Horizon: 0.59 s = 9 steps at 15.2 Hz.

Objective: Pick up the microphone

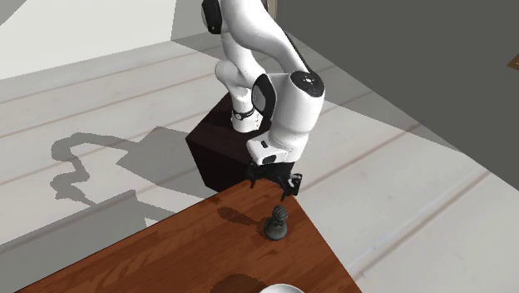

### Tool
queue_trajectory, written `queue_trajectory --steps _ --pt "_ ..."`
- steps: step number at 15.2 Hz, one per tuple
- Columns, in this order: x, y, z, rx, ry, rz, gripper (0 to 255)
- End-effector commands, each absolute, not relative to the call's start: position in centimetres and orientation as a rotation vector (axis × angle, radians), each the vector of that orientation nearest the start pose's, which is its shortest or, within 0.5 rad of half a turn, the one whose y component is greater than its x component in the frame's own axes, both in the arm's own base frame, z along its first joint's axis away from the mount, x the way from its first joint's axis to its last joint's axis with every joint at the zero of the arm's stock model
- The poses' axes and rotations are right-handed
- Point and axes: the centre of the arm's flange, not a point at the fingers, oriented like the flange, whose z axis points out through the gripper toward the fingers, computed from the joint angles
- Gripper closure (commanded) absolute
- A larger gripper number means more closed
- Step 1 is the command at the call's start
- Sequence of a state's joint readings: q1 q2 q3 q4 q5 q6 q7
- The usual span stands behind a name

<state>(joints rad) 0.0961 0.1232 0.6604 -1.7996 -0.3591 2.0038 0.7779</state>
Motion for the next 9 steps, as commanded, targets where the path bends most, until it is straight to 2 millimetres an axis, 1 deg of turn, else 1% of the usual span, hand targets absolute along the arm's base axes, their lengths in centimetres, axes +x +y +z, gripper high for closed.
queue_trajectory --steps 1,3,4,9 --pt "47.2 41.2 49.3 -3.222 -0.171 -0.435 0" --pt "48.1 43.6 48.6 -3.223 -0.177 -0.448 0" --pt "48.3 44.1 48.5 -3.223 -0.179 -0.451 0" --pt "48.3 44.1 45.9 -3.223 -0.179 -0.451 0"
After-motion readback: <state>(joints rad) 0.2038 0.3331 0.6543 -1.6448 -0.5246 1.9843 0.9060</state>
